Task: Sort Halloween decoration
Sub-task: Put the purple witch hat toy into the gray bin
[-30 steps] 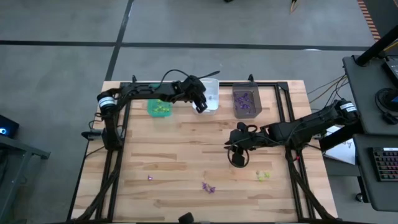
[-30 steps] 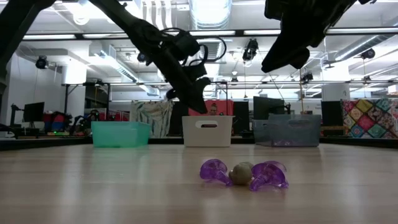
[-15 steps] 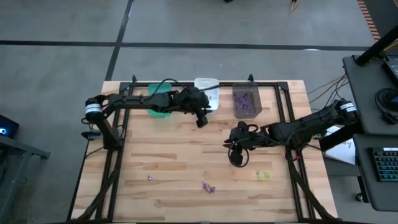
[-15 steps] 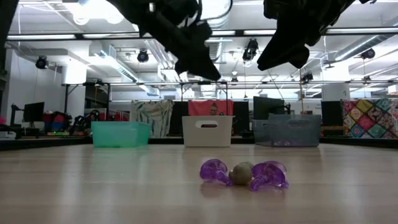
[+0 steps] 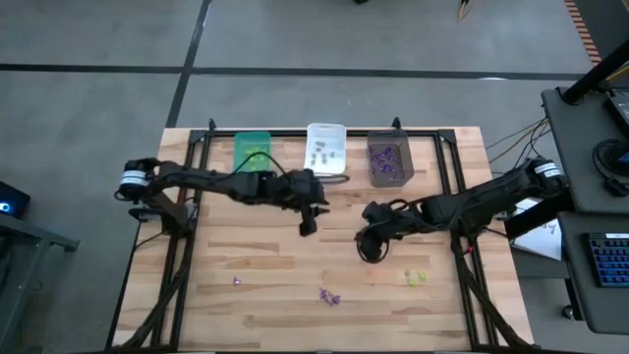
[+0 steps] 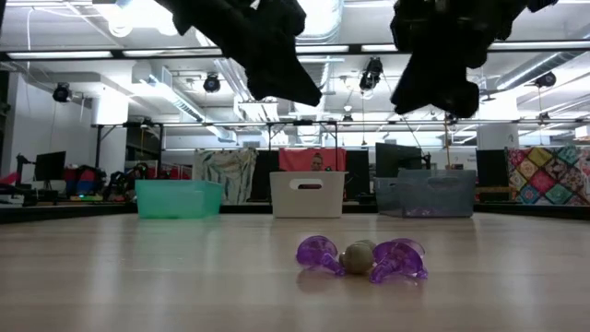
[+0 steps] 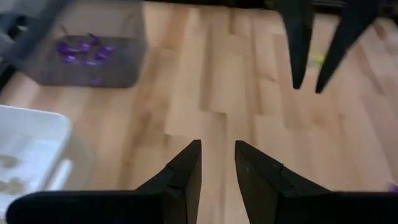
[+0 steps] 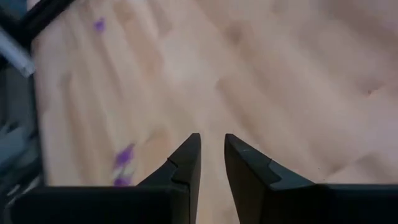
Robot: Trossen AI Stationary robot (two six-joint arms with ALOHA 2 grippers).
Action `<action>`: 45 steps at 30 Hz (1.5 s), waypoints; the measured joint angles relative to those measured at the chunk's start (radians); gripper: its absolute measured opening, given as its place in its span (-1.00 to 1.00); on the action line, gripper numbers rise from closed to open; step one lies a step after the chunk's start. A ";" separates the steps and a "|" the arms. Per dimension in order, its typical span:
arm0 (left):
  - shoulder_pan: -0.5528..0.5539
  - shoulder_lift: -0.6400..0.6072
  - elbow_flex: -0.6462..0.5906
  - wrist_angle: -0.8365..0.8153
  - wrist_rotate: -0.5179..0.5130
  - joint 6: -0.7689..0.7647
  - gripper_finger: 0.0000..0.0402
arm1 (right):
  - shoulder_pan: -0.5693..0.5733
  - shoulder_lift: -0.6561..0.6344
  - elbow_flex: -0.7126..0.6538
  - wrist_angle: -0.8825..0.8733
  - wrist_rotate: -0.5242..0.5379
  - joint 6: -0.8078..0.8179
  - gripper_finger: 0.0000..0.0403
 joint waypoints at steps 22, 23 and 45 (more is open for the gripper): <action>-0.229 -0.045 -0.029 -0.214 -0.002 -0.092 -0.61 | 0.128 0.278 0.166 -0.099 -0.375 -0.194 -0.71; -0.238 -0.045 -0.029 -0.215 -0.001 -0.102 -0.61 | 0.139 0.287 0.178 -0.103 -0.368 -0.231 -0.71; -0.525 -0.045 -0.029 -0.113 -0.089 -0.245 -0.61 | 0.319 0.531 0.232 0.230 -0.013 -0.477 -0.71</action>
